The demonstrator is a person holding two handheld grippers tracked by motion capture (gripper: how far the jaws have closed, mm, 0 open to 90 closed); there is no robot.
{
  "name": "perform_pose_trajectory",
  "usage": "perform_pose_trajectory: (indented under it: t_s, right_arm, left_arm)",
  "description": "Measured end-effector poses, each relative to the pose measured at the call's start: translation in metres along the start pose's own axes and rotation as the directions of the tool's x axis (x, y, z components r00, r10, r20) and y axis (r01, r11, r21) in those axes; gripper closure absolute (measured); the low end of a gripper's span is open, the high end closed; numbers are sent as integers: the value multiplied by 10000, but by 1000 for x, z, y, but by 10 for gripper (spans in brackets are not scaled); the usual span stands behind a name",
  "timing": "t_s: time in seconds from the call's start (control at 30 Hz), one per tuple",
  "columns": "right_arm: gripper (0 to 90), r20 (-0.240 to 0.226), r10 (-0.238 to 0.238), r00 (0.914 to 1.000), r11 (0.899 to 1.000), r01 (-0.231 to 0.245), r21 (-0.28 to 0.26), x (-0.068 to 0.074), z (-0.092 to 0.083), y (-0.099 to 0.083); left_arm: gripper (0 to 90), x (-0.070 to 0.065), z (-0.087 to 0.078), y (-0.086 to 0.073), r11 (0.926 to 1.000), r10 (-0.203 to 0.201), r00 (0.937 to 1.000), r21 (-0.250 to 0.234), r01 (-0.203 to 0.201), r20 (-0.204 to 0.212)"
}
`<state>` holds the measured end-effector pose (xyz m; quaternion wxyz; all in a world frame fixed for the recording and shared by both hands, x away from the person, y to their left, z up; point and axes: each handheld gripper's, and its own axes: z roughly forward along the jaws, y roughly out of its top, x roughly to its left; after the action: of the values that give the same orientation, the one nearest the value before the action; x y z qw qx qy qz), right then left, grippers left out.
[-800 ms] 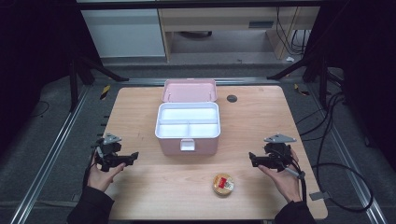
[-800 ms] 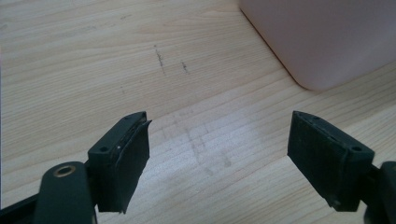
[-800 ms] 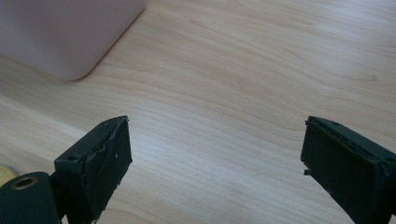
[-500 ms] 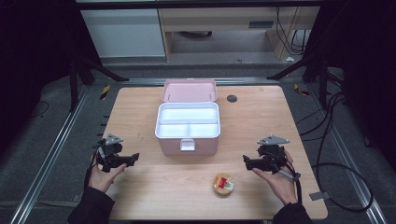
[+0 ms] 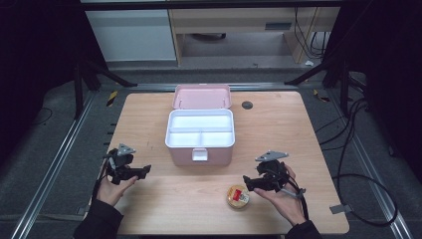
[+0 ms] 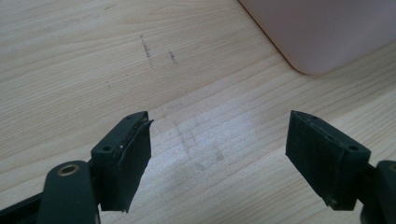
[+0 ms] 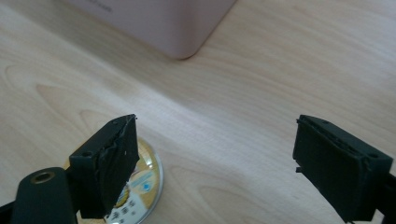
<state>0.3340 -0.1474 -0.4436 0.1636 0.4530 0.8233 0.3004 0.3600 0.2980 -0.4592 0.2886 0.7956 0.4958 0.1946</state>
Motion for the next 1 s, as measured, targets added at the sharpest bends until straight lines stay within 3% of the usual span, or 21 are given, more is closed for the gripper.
perform_pose_trajectory:
  t_s: [0.33, 0.63, 1.0]
  right_arm:
    - [172, -532, -389, 9978, 9955, 433, 846, 26, 5, -1]
    - [165, -786, -409, 9961, 9898, 512, 1331, 43, 12, -5]
    - [151, -995, -569, 9934, 9736, 773, 2147, 56, 25, -9]
  left_arm:
    - [221, -3, -2, 1, 10000, 97, 10000, 8, -97, -2]
    - [222, -3, 0, 0, 9998, 138, 9999, 154, -138, 19]
    - [226, -4, 2, 0, 9993, 223, 9997, 287, -224, 38]
